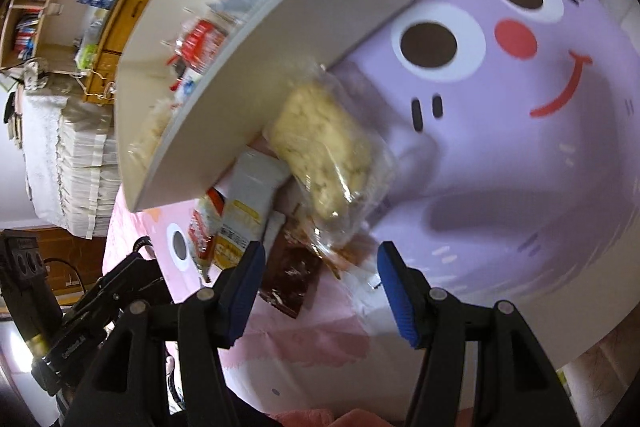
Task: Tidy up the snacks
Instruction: 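Withdraw both tools from the tray toward the remaining snacks, then grasp the red Cookies pack with left tool while right tool grasps small orange bag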
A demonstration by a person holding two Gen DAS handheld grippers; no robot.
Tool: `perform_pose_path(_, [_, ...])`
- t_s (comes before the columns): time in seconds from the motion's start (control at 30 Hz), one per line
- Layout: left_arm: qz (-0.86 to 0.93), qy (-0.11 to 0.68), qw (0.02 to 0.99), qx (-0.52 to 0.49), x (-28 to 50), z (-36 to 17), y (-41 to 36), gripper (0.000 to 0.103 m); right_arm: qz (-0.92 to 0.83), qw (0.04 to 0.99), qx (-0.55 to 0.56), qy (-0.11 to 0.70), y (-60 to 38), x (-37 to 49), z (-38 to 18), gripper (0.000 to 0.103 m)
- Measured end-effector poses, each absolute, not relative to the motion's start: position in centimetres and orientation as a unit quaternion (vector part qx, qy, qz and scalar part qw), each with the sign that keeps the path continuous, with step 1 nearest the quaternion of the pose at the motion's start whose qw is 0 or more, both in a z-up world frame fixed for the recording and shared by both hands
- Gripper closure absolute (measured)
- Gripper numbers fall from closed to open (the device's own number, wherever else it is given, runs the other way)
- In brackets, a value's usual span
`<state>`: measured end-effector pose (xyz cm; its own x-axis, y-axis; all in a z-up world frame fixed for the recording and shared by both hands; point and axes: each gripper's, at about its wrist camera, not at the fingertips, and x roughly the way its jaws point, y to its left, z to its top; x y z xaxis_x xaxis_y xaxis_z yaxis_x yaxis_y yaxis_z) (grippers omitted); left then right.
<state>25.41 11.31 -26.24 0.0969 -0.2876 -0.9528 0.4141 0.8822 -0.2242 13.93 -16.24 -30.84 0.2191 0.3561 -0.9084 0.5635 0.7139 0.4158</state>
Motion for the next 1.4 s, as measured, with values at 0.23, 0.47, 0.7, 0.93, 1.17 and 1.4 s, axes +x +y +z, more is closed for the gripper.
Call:
perform_pose_path(0.23, [-0.273, 0.607, 0.743, 0.075, 25.8, -28.7, 11.4, 0.030, -0.103, 0.670, 0.378, 0.630, -15.4, 14.2, -32.2, 0.044])
perform_pose_path(0.47, [-0.295, 0.605, 0.733, 0.094, 26.6, -30.7, 10.9, 0.029, -0.141, 0.652, 0.374, 0.644, -13.7, 14.9, -32.9, 0.044])
perform_pose_path(0.7, [-0.296, 0.616, 0.724, 0.095, 27.3, -32.8, 11.1, 0.029, -0.175, 0.642, 0.359, 0.654, -12.8, 14.9, -33.3, 0.044])
perform_pose_path(0.93, [-0.304, 0.617, 0.720, 0.091, 27.8, -33.9, 11.1, 0.029, -0.184, 0.640, 0.340, 0.664, -11.5, 15.6, -34.0, 0.044])
perform_pose_path(1.17, [-0.313, 0.606, 0.723, 0.110, 27.6, -34.2, 9.8, 0.030, -0.195, 0.645, 0.284, 0.682, -9.1, 16.9, -33.6, 0.053])
perform_pose_path(1.4, [-0.326, 0.580, 0.730, 0.156, 25.7, -34.1, 8.5, 0.042, -0.195, 0.650, 0.262, 0.686, -7.0, 18.3, -33.0, 0.069])
